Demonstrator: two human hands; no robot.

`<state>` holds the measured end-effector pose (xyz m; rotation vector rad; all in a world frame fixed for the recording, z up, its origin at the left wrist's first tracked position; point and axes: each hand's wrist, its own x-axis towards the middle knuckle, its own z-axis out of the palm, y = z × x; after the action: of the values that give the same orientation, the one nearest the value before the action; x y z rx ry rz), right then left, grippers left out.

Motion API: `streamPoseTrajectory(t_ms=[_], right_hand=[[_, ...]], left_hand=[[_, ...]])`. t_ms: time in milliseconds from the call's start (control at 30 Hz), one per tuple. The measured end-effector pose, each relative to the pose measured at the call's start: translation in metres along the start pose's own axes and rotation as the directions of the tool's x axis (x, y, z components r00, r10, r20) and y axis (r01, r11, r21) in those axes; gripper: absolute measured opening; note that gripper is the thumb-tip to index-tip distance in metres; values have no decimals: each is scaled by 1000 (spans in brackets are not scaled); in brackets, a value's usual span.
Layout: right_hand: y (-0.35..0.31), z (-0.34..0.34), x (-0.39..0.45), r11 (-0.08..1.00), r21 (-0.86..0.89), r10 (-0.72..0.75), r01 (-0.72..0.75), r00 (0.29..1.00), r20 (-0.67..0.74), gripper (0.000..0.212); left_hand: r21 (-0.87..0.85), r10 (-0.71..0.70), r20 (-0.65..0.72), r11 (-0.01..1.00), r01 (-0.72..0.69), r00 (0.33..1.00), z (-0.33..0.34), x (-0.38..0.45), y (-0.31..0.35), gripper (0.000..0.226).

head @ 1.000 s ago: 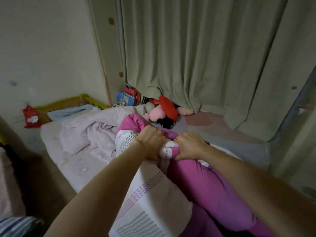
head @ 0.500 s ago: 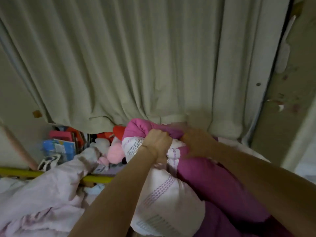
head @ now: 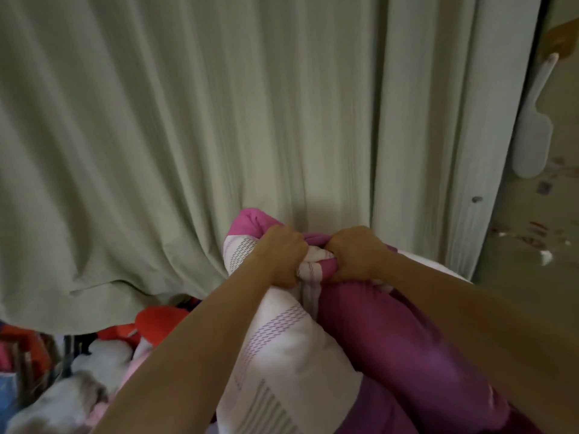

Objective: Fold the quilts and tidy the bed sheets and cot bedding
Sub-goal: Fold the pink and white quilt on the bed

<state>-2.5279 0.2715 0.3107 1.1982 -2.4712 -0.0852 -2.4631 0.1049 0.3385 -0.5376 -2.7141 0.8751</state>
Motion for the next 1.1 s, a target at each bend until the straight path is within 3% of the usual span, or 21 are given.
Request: streamPoseTrajectory(t_ms=[167,400,567,733,800,933,1100], right_hand=[[57,16,80,1000,-8,-24,24,1000,-15,48],[95,20,147,986,-145,-126,77,924,-362,36],[61,116,123,990,-141,-56,13,951,-303,36],[-6,272,56,967,-218,-135,129,991,-13,26],[-36,321,28,965,-203,-163,164,986,19,16],[-71,347,0,981,-132,-142,140,990,-4,8],[-65,315,-24,998,30,58,-57,998,-33,43]], left_hand=[[10,-40,-7,999,40,999,31,75,-56,19],[61,-181,-107,980,188,978,50,122,-111,22],[-25,-154,14,988,154,988,132,111,-57,24],[-191,-49,253,977,100,966,267,64,53,27],[-248,-32,319,962,116,947,311,37,96,18],[-224,-4,365,970,92,931,335,8,128,26],[-315,98,326,949,10,940,300,19,88,59]])
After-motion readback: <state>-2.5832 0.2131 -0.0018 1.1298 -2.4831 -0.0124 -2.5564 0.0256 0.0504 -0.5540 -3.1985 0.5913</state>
